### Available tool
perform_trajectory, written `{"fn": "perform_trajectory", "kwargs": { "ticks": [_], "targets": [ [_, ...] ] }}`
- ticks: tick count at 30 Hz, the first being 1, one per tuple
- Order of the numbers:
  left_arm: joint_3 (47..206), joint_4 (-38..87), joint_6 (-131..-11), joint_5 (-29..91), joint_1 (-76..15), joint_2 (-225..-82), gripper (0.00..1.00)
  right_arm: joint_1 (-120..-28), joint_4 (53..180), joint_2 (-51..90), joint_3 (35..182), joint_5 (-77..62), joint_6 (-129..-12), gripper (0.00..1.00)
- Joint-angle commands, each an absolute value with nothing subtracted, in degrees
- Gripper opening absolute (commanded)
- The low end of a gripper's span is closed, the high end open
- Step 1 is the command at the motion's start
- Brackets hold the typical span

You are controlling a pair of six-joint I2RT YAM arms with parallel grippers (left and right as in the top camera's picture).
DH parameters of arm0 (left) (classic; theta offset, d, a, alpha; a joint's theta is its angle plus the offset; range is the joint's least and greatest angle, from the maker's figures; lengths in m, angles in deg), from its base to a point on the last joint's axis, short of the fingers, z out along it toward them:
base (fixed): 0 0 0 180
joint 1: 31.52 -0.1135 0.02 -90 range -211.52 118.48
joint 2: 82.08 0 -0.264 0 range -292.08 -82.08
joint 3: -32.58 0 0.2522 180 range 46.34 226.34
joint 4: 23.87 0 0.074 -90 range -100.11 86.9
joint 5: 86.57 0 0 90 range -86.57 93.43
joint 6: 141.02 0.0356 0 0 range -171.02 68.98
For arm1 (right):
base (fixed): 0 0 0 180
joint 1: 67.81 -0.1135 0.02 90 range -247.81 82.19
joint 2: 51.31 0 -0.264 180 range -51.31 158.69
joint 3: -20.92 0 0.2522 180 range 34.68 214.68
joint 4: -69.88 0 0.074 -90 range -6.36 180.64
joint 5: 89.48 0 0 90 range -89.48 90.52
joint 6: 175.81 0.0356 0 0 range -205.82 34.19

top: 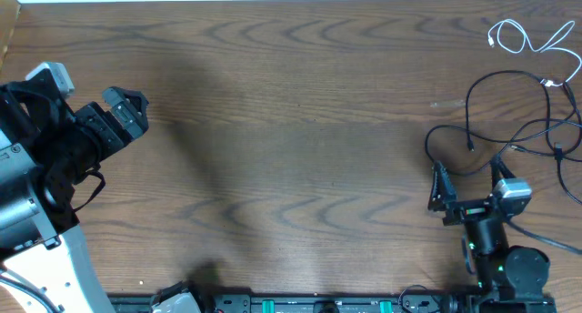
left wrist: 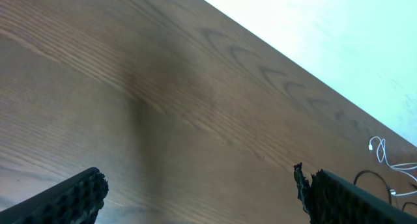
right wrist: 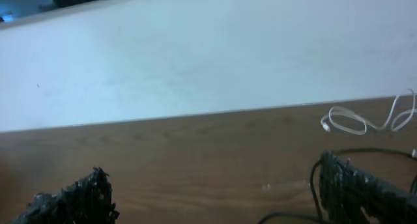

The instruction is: Untangle cables

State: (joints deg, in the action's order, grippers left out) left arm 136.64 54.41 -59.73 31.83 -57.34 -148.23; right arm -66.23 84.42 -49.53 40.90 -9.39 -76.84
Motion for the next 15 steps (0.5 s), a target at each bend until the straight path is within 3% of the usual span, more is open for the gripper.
{"fn": "perform_trajectory", "kwargs": {
  "ticks": [1, 15],
  "targets": [
    [136.6, 54.6, -58.7, 32.4, -57.4, -148.3, 1.00, -66.8, 81.0, -51.0, 36.5, -8.0, -76.6, 0.99],
    [136.6, 54.6, -58.7, 32.4, -57.4, -148.3, 1.00, -67.2, 87.4, -51.0, 35.0, -6.6, -76.0, 0.99]
  ]
}}
